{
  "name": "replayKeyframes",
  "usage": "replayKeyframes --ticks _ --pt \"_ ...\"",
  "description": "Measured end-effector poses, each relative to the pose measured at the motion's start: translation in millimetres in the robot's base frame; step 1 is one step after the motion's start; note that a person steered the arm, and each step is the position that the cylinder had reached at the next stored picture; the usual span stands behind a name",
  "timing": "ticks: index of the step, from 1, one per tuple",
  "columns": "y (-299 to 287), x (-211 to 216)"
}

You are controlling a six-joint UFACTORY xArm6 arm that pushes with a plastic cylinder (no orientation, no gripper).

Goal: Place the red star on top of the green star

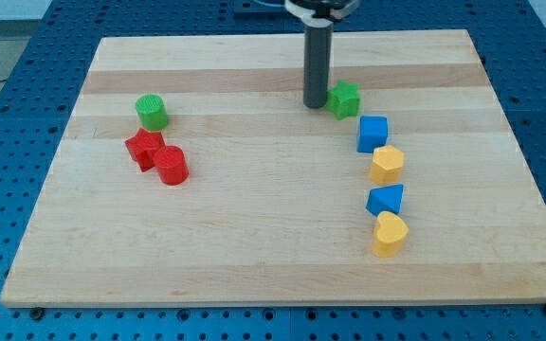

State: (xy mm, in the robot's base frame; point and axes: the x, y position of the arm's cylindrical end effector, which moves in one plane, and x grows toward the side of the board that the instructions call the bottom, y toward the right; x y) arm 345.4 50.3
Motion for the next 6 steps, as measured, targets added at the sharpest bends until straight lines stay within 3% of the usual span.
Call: replayKeyframes --ticks 2,3,4,5,6 --pt "25.9 0.0" --pt "-63.2 49.0" --pt "-128.3 142.3" --pt "-225.9 168.5" --pt "-290.7 143.7"
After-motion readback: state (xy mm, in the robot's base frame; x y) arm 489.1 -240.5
